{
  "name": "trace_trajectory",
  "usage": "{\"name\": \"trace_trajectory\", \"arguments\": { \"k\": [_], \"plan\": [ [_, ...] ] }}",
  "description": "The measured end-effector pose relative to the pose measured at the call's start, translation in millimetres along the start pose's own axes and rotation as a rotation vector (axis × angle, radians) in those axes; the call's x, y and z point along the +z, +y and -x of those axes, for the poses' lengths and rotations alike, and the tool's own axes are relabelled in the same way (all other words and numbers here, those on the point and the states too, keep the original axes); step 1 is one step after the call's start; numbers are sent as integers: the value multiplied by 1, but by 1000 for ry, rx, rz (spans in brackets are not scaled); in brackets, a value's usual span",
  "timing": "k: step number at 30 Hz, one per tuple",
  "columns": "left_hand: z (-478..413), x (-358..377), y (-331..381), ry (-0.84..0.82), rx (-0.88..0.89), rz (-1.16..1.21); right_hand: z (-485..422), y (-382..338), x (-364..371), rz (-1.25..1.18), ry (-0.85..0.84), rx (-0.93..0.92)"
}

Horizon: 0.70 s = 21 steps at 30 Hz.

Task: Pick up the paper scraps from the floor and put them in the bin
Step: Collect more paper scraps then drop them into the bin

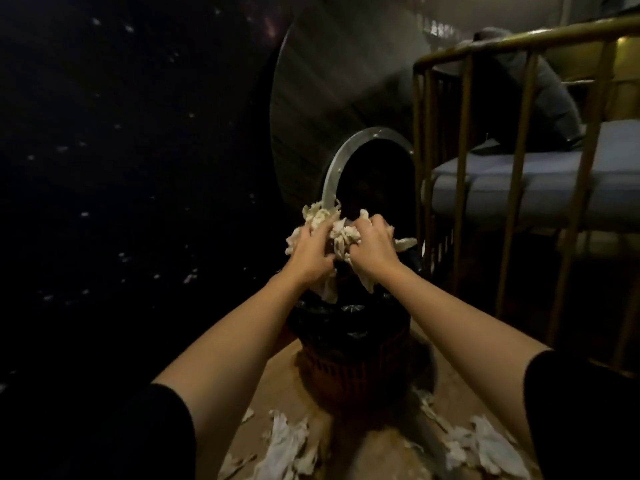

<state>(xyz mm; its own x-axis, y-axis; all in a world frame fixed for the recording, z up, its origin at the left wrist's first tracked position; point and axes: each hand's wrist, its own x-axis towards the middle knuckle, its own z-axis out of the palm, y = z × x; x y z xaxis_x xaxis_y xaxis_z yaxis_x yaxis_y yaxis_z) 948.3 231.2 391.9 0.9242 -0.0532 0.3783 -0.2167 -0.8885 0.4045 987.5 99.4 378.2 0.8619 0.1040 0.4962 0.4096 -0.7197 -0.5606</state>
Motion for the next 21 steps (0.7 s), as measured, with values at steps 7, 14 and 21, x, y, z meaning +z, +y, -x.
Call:
{"name": "trace_trajectory", "arguments": {
  "k": [7,14,21],
  "plan": [
    [29,35,-18,-223,-54,-117,26,41,39,139,-317,142],
    [96,40,-28,273,134,-59,73,21,34,-58,218,-103],
    [231,95,-41,-33,8,27,262,66,45,-319,147,160]
  ]
}}
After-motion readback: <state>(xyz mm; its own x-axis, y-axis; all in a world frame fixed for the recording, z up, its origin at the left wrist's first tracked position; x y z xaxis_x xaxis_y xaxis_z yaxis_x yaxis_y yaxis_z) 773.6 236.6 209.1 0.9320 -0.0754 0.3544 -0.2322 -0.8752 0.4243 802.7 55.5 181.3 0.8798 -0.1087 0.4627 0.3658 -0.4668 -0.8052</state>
